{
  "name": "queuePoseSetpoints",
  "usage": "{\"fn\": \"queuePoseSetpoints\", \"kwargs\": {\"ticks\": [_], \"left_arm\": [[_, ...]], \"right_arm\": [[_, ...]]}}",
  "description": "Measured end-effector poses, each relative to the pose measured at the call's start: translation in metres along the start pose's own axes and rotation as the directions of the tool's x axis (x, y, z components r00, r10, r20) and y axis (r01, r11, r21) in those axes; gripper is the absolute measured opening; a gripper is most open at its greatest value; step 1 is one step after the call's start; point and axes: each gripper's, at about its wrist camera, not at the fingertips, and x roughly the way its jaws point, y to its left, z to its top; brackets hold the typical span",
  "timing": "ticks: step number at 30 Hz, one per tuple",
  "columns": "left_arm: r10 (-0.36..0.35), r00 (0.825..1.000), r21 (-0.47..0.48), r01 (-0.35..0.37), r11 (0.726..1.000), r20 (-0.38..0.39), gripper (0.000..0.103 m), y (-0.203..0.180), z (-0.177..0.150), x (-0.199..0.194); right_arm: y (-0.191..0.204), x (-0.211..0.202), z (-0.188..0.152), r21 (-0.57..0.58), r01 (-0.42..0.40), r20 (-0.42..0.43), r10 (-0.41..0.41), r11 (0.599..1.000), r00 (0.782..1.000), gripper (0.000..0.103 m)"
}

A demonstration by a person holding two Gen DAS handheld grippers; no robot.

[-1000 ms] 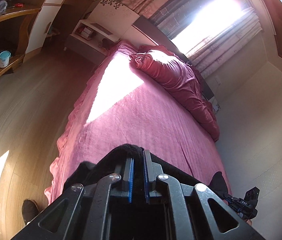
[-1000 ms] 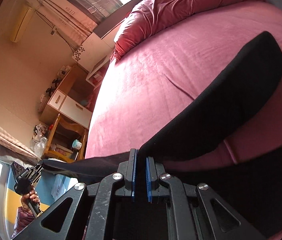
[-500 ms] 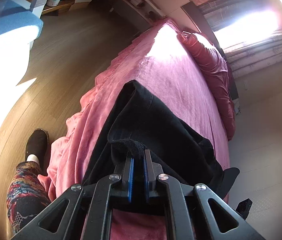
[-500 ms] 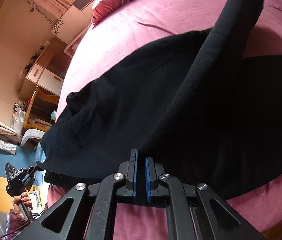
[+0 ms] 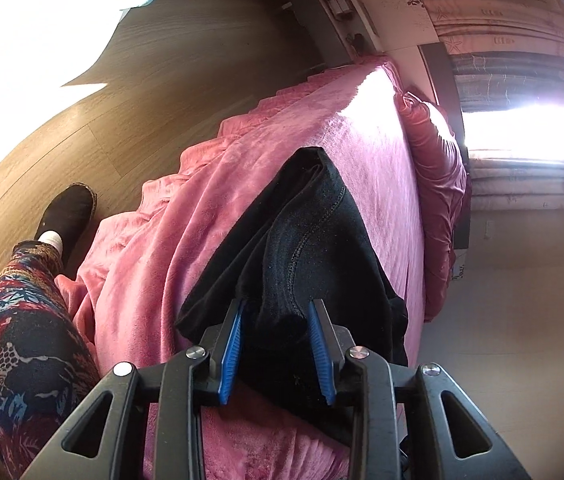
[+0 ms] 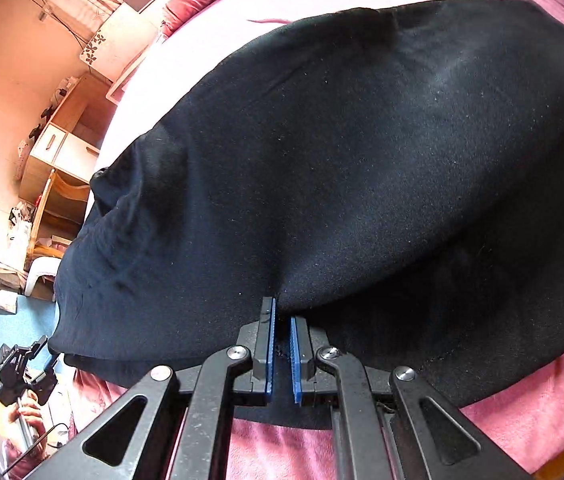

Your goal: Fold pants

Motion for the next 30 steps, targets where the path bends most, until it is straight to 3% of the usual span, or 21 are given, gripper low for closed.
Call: {"fn": "queuePoseSetpoints", "kwargs": {"ticks": [2, 4, 6, 12, 19, 25, 30], "left_arm": [[0.038, 0.999, 0.035, -0.039, 0.999, 0.025, 0.027, -0.005, 0.0, 0.0], [0.055, 0.998, 0.075, -0.057, 0.996, 0.023, 0.012, -0.012, -0.001, 0.0], [0.073, 0.997, 0.133, -0.077, 0.988, 0.036, 0.009, -0.02, -0.002, -0.004], [0.128, 0.991, 0.191, -0.134, 0.972, 0.046, 0.008, -0.023, 0.0, -0.006], [0.184, 0.983, 0.18, -0.185, 0.966, 0.026, 0.008, -0.009, 0.0, 0.002], [0.178, 0.983, 0.208, -0.181, 0.961, 0.033, 0.008, -0.013, -0.003, -0.006], [0.234, 0.972, 0.219, -0.232, 0.948, 0.017, 0.008, -0.007, -0.007, 0.001]], "right_arm": [[0.005, 0.0, 0.002, -0.012, 0.001, 0.01, -0.001, 1.0, 1.0, 0.007], [0.009, -0.008, 0.001, -0.024, -0.006, 0.03, 0.007, 1.0, 1.0, 0.007], [0.014, -0.021, 0.0, -0.039, -0.023, 0.056, 0.025, 0.999, 0.998, 0.006], [0.027, -0.051, -0.013, -0.09, -0.045, 0.089, 0.053, 0.995, 0.995, 0.006], [0.02, -0.015, -0.028, -0.043, -0.001, 0.009, 0.002, 0.999, 1.0, 0.006], [0.025, -0.025, -0.03, -0.083, 0.0, 0.036, 0.003, 0.997, 0.999, 0.006], [0.015, 0.0, -0.03, -0.062, 0.039, -0.035, -0.041, 0.997, 0.999, 0.006]]}}
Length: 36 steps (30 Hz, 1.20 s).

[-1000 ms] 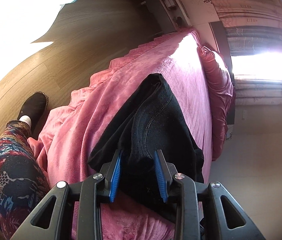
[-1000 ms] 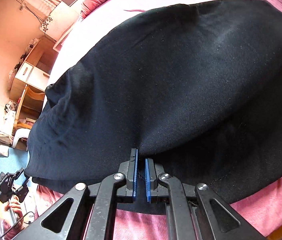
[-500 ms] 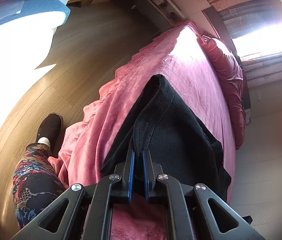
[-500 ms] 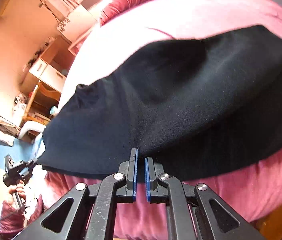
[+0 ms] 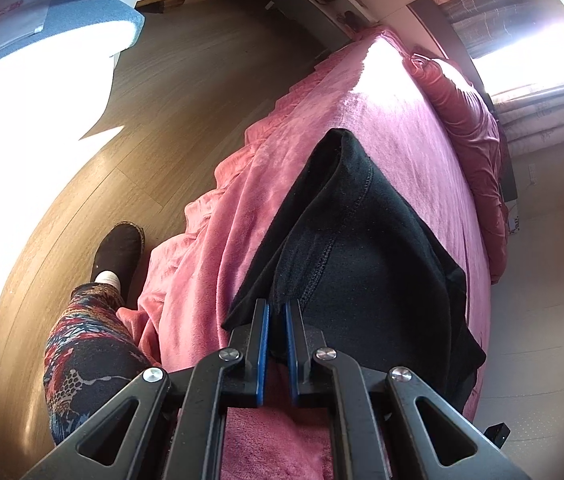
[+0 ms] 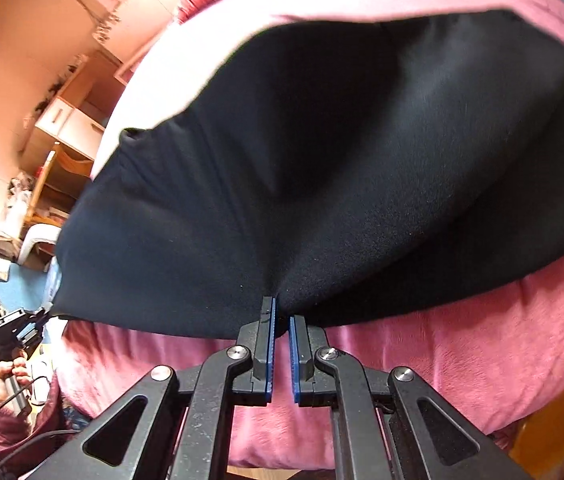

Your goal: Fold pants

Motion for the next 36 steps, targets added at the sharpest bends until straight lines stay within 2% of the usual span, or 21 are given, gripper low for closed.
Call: {"fn": "queuePoseSetpoints", "kwargs": {"ticks": [3, 5, 7, 8, 12, 14, 17, 21, 23, 29, 31, 32, 34, 35, 36], "left_arm": [[0.055, 0.998, 0.003, -0.055, 0.998, -0.01, 0.014, 0.0, -0.001, 0.003], [0.121, 0.992, 0.019, -0.122, 0.992, 0.029, 0.02, -0.005, 0.0, -0.004], [0.171, 0.982, 0.026, -0.173, 0.985, 0.077, 0.025, -0.011, 0.003, -0.015], [0.186, 0.977, 0.032, -0.19, 0.981, 0.108, 0.025, -0.015, 0.005, -0.021], [0.188, 0.952, 0.11, -0.22, 0.969, 0.242, 0.026, -0.047, 0.007, -0.044], [0.138, 0.958, 0.175, -0.186, 0.967, 0.252, 0.027, -0.068, 0.004, -0.043], [0.062, 0.98, 0.297, -0.116, 0.948, 0.187, 0.028, -0.103, -0.008, -0.025], [0.02, 0.999, 0.452, -0.04, 0.891, 0.048, 0.028, -0.148, -0.034, 0.017], [0.023, 0.999, 0.487, -0.006, 0.874, -0.028, 0.028, -0.166, -0.048, 0.038], [0.064, 0.988, 0.548, 0.025, 0.836, -0.143, 0.028, -0.201, -0.079, 0.082], [0.073, 0.983, 0.571, 0.036, 0.82, -0.167, 0.028, -0.209, -0.089, 0.088], [0.078, 0.982, 0.584, 0.039, 0.811, -0.174, 0.028, -0.214, -0.092, 0.091], [0.089, 0.977, 0.602, 0.048, 0.797, -0.195, 0.028, -0.22, -0.099, 0.097], [0.096, 0.974, 0.609, 0.051, 0.791, -0.206, 0.028, -0.222, -0.101, 0.1], [0.105, 0.972, 0.616, 0.05, 0.786, -0.213, 0.028, -0.224, -0.103, 0.104]], "right_arm": [[0.001, 0.008, 0.003, 0.01, -0.009, -0.011, 0.009, 1.0, 1.0, 0.007], [-0.005, 0.001, 0.006, 0.023, -0.051, -0.005, 0.051, 0.998, 0.999, 0.011], [-0.017, -0.012, 0.011, 0.058, -0.11, 0.015, 0.109, 0.992, 0.994, 0.026], [-0.024, -0.021, 0.014, 0.071, -0.115, 0.044, 0.112, 0.991, 0.993, 0.036], [-0.07, -0.059, 0.033, 0.199, -0.119, 0.185, 0.082, 0.973, 0.979, 0.038], [-0.104, -0.077, 0.045, 0.294, -0.114, 0.26, 0.035, 0.949, 0.965, 0.038], [-0.151, -0.094, 0.064, 0.411, -0.094, 0.327, -0.05, 0.907, 0.944, 0.038], [-0.206, -0.1, 0.095, 0.537, -0.145, 0.386, -0.09, 0.831, 0.918, 0.037], [-0.222, -0.095, 0.108, 0.568, -0.182, 0.395, -0.071, 0.803, 0.916, 0.037], [-0.256, -0.081, 0.143, 0.654, -0.175, 0.387, -0.127, 0.736, 0.913, 0.037], [-0.263, -0.078, 0.151, 0.669, -0.172, 0.387, -0.141, 0.723, 0.911, 0.037], [-0.282, -0.086, 0.156, 0.671, -0.17, 0.386, -0.144, 0.722, 0.911, 0.031], [-0.285, -0.09, 0.167, 0.665, -0.128, 0.365, -0.171, 0.735, 0.915, 0.014], [-0.283, -0.094, 0.171, 0.652, -0.107, 0.359, -0.182, 0.75, 0.915, 0.009], [-0.278, -0.1, 0.176, 0.634, -0.084, 0.358, -0.196, 0.769, 0.913, 0.009]]}}
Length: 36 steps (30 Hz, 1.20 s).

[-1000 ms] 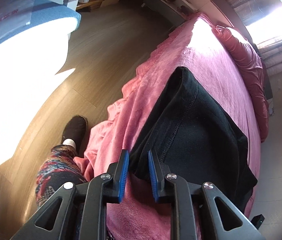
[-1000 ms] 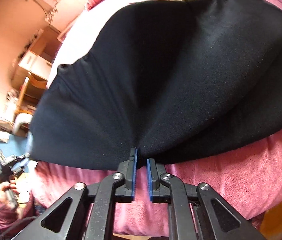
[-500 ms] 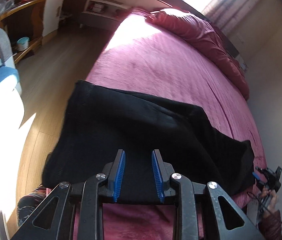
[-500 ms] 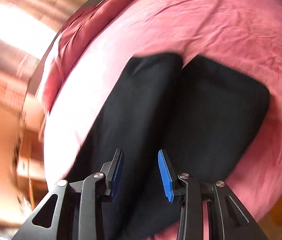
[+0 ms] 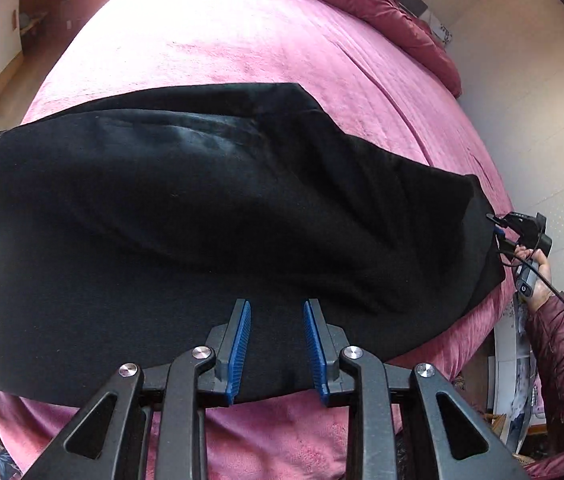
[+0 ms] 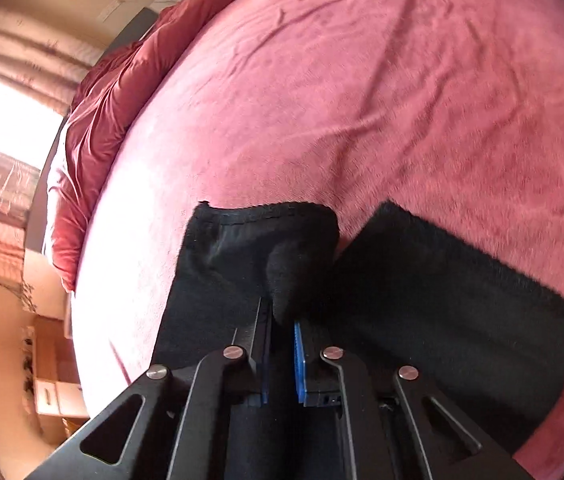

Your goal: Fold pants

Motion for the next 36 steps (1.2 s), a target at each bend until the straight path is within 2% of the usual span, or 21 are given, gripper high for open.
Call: {"fn": "queuePoseSetpoints", "kwargs": {"ticks": [3, 6, 10, 13, 14, 16, 18, 19, 22, 23, 24, 27, 32, 36], "left_arm": [[-0.013, 1.0, 0.01, 0.013, 1.0, -0.02, 0.028, -0.005, 0.002, 0.008], [-0.027, 0.999, 0.028, 0.028, 0.999, -0.032, 0.028, -0.012, 0.003, 0.016], [-0.048, 0.998, 0.046, 0.05, 0.998, -0.039, 0.028, -0.017, 0.003, 0.021], [-0.061, 0.997, 0.055, 0.064, 0.996, -0.048, 0.028, -0.024, 0.001, 0.029], [-0.062, 0.997, 0.058, 0.065, 0.996, -0.055, 0.028, -0.025, 0.0, 0.031], [-0.063, 0.996, 0.067, 0.067, 0.996, -0.064, 0.028, -0.029, -0.001, 0.034], [-0.057, 0.996, 0.072, 0.062, 0.995, -0.071, 0.028, -0.033, 0.0, 0.037], [-0.055, 0.996, 0.074, 0.061, 0.995, -0.074, 0.028, -0.034, -0.001, 0.038], [-0.053, 0.996, 0.078, 0.059, 0.995, -0.078, 0.028, -0.039, -0.001, 0.042], [-0.051, 0.996, 0.077, 0.057, 0.995, -0.079, 0.028, -0.039, -0.001, 0.043], [-0.048, 0.996, 0.076, 0.055, 0.996, -0.081, 0.028, -0.042, -0.002, 0.046], [-0.043, 0.995, 0.074, 0.05, 0.996, -0.088, 0.028, -0.04, 0.003, 0.051], [-0.033, 0.995, 0.077, 0.04, 0.996, -0.093, 0.028, -0.042, -0.002, 0.049], [-0.035, 0.995, 0.062, 0.041, 0.997, -0.094, 0.028, -0.041, -0.004, 0.049]], "right_arm": [[0.024, -0.015, 0.013, -0.122, 0.034, 0.043, -0.029, 0.992, 0.999, 0.007], [0.04, -0.048, 0.019, -0.202, 0.069, 0.082, -0.054, 0.977, 0.995, 0.007], [0.041, -0.098, 0.005, -0.236, 0.105, 0.118, -0.079, 0.966, 0.99, 0.007], [0.021, -0.108, 0.0, -0.224, 0.179, 0.09, -0.163, 0.958, 0.983, 0.007], [0.011, -0.107, -0.005, -0.202, 0.196, 0.067, -0.186, 0.959, 0.98, 0.01], [-0.021, -0.111, -0.011, -0.129, 0.134, 0.049, -0.128, 0.983, 0.991, 0.018], [-0.044, -0.12, -0.014, -0.052, 0.088, 0.088, -0.083, 0.995, 0.993, 0.046], [-0.054, -0.124, -0.015, -0.015, 0.072, 0.107, -0.07, 0.997, 0.992, 0.047], [-0.088, -0.131, -0.018, 0.101, 0.002, 0.115, -0.013, 0.995, 0.993, 0.045], [-0.098, -0.131, -0.02, 0.122, -0.006, 0.111, -0.007, 0.992, 0.994, 0.037], [-0.106, -0.131, -0.023, 0.134, -0.009, 0.102, -0.005, 0.991, 0.995, 0.025], [-0.113, -0.128, -0.036, 0.092, -0.01, 0.062, 0.004, 0.996, 0.998, 0.012], [-0.103, -0.107, -0.044, 0.008, 0.025, 0.02, -0.025, 1.0, 0.999, 0.01], [-0.085, -0.09, -0.024, 0.017, 0.011, 0.026, -0.012, 1.0, 1.0, 0.013]]}}
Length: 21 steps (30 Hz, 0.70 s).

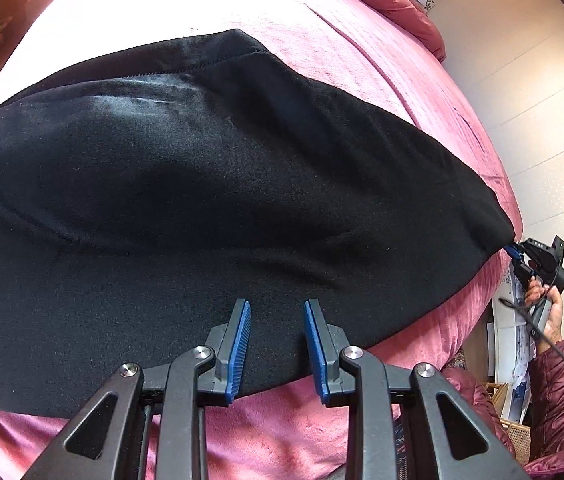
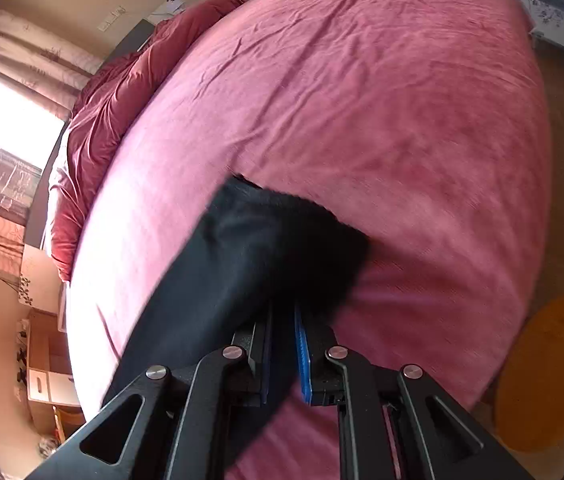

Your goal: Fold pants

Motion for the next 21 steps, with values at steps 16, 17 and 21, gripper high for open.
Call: {"fn": "queuePoseSetpoints", "kwargs": {"ticks": [16, 17, 21], "left_arm": [[-0.008, 1.0, -0.016, 0.008, 1.0, -0.003, 0.028, 0.01, 0.003, -0.004], [-0.009, 1.0, -0.016, 0.009, 1.0, -0.003, 0.028, 0.01, 0.003, -0.004], [-0.015, 1.0, -0.021, 0.015, 1.0, 0.002, 0.028, 0.012, 0.003, -0.006]], "right_arm": [[0.021, 0.015, 0.013, 0.145, -0.341, -0.027, 0.349, 0.929, 0.937, 0.054], [0.023, 0.011, 0.012, 0.137, -0.359, -0.025, 0.365, 0.923, 0.931, 0.054], [0.022, -0.003, 0.008, 0.147, -0.388, -0.006, 0.394, 0.91, 0.919, 0.054]]}}
